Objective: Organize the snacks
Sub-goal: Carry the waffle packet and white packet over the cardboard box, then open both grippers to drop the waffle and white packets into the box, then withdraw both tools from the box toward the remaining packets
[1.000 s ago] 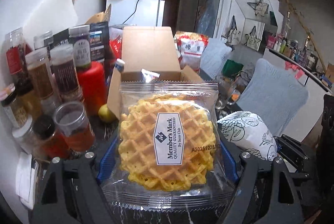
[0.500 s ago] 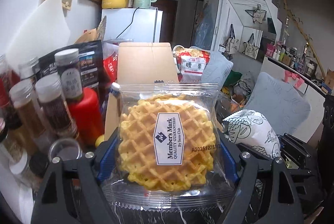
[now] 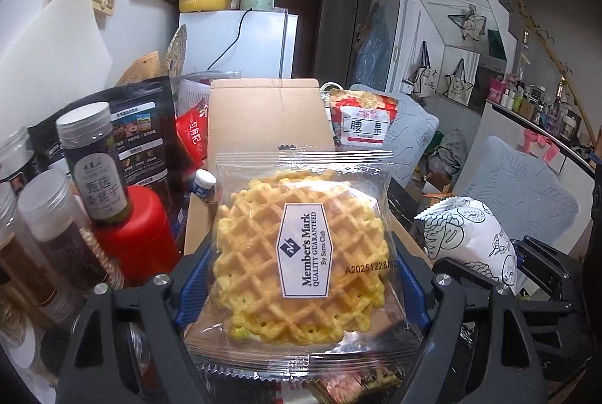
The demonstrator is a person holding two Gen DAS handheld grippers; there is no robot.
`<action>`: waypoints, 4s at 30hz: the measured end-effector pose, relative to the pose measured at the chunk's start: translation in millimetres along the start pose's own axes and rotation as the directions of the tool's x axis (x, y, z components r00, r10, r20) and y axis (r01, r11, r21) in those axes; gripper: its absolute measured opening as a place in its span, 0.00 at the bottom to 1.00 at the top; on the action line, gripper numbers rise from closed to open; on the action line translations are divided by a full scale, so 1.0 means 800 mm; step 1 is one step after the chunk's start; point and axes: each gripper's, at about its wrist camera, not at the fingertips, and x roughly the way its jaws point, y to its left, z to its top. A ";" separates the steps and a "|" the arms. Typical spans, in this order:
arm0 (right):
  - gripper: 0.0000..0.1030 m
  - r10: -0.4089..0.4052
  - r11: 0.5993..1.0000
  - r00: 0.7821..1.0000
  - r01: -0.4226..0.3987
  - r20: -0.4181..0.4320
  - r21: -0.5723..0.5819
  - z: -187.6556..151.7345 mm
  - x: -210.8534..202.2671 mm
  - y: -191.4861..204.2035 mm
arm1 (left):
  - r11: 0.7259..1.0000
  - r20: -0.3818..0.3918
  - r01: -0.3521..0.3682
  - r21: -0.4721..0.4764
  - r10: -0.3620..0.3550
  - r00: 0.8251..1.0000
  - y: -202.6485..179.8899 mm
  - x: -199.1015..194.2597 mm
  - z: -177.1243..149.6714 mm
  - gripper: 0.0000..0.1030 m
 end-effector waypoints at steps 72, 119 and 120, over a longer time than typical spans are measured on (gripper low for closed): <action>0.71 -0.159 0.986 0.937 0.135 -0.311 -0.099 -0.020 0.182 -0.023 | 0.942 -0.359 -0.259 0.215 0.323 0.876 0.009 0.219 -0.034 0.81; 0.74 -0.190 0.977 0.981 0.192 0.028 -0.089 0.019 -0.107 0.057 | 0.970 -0.027 -0.159 0.182 0.166 0.986 -0.050 -0.101 -0.001 0.81; 0.74 -0.189 0.978 0.982 0.191 0.029 -0.090 0.018 -0.109 0.058 | 0.971 -0.023 -0.156 0.184 0.162 0.986 -0.052 -0.106 -0.004 0.81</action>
